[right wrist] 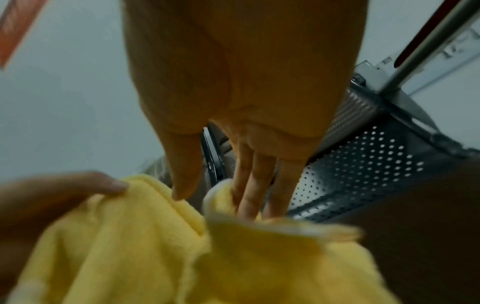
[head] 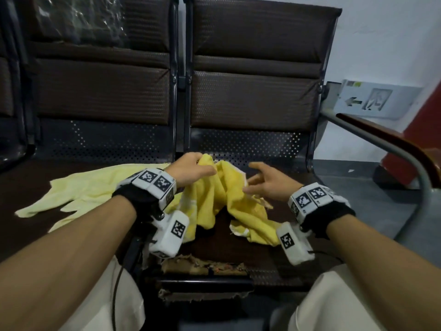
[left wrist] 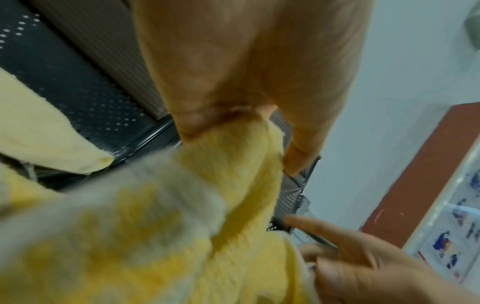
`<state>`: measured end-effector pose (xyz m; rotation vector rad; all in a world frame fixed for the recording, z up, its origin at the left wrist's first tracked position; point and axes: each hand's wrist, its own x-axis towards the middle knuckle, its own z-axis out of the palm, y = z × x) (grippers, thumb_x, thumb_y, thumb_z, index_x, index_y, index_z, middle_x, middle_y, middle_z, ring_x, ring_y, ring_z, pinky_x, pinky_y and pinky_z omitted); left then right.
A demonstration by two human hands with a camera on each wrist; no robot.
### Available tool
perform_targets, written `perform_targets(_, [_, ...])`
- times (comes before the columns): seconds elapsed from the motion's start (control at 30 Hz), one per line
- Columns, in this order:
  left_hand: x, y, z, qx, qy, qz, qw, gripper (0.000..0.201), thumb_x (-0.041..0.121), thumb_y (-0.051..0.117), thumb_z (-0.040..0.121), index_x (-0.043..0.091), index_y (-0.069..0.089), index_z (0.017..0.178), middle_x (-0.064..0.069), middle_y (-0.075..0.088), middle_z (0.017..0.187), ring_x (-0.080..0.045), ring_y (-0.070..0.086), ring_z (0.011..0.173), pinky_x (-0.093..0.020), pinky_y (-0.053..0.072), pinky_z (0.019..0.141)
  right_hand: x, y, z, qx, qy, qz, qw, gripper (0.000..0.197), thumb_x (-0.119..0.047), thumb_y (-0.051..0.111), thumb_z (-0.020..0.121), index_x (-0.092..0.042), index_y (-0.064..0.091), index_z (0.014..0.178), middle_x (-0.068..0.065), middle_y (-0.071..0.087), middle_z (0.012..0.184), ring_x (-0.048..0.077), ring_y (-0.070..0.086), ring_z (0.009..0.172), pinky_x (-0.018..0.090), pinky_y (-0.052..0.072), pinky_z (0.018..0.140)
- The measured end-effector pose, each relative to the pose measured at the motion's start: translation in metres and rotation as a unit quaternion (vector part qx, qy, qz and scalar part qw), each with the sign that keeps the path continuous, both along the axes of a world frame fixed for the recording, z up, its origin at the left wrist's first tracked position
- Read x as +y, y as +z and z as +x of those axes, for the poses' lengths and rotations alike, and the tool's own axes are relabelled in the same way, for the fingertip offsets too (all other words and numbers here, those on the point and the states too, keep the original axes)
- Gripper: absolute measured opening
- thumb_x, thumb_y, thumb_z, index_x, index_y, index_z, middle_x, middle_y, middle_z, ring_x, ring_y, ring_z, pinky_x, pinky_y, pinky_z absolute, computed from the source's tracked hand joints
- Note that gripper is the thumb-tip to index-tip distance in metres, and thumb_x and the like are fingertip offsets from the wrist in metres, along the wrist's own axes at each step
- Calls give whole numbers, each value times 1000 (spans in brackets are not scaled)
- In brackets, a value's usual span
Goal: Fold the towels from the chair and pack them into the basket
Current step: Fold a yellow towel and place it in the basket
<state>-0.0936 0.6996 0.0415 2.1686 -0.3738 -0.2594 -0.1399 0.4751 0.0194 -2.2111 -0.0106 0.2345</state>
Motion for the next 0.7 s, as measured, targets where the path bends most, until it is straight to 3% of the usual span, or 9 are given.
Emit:
perform_targets(0.07, [2, -9, 0, 42, -27, 8, 999, 39, 15, 63, 84, -4, 54, 118, -20, 60, 108, -40, 58, 109, -52, 45, 94, -7, -12, -1, 52, 26, -102, 993, 80, -25, 76, 79, -14, 30, 144, 0, 63, 108, 16, 64, 95, 30, 54, 80])
perform_targets(0.17, [8, -22, 2, 73, -84, 15, 994, 18, 4, 59, 86, 2, 61, 104, -15, 63, 99, -35, 62, 100, -50, 49, 89, -14, -22, -1, 103, 60, -226, 967, 62, -37, 75, 78, -16, 50, 131, -1, 61, 118, 18, 59, 106, 36, 49, 94])
perform_targets(0.2, [11, -25, 4, 72, -100, 30, 992, 10, 6, 58, 88, 8, 64, 96, -12, 65, 97, -31, 63, 96, -46, 51, 87, -14, -23, 0, 108, 71, -260, 957, 57, -40, 74, 78, -18, 54, 127, -1, 59, 119, 18, 58, 108, 35, 48, 95])
perform_targets(0.27, [16, -30, 7, 67, -111, 52, 990, 13, 16, 54, 93, 19, 64, 86, -7, 66, 91, -22, 65, 85, -38, 55, 74, -13, -24, 2, 100, 84, -304, 944, 47, -38, 73, 80, -20, 59, 121, -2, 59, 118, 18, 57, 108, 32, 48, 92])
perform_targets(0.37, [22, -32, 13, 33, -82, 45, 995, 19, 24, 47, 97, 18, 63, 89, 1, 63, 77, -14, 62, 67, -26, 50, 49, -7, -26, 7, 57, 96, -362, 926, 22, -23, 64, 87, -15, 69, 106, 0, 65, 112, 19, 60, 104, 30, 49, 83])
perform_targets(0.47, [23, -30, 19, -47, -58, 17, 997, 19, 20, 48, 97, 16, 63, 87, 4, 60, 75, -14, 58, 71, -20, 46, 57, -2, -25, 12, 24, 73, -359, 930, 22, -31, 57, 91, -14, 68, 101, 3, 66, 106, 20, 60, 99, 31, 48, 80])
perform_targets(0.57, [19, -25, 19, -75, -63, -3, 995, 18, 17, 48, 97, 11, 63, 91, 8, 59, 76, -4, 55, 71, -9, 43, 60, 3, -26, 14, 75, 80, -363, 925, 40, -49, 62, 86, -12, 66, 102, 3, 65, 103, 19, 60, 96, 30, 48, 79])
perform_targets(0.6, [18, -24, 19, -72, -62, -4, 995, 19, 17, 47, 97, 9, 64, 94, 7, 60, 78, -6, 56, 73, -11, 45, 64, 4, -28, 14, 99, 89, -386, 913, 44, -51, 62, 85, -10, 67, 100, 5, 65, 102, 19, 60, 93, 31, 48, 79])
perform_targets(0.7, [19, -23, 18, -63, -50, 21, 997, 28, 23, 45, 98, 1, 63, 101, -10, 65, 92, -24, 61, 88, -35, 49, 83, 6, -33, 13, 120, 105, -419, 894, 37, -42, 64, 86, -7, 66, 101, 9, 66, 103, 19, 57, 87, 31, 47, 75])
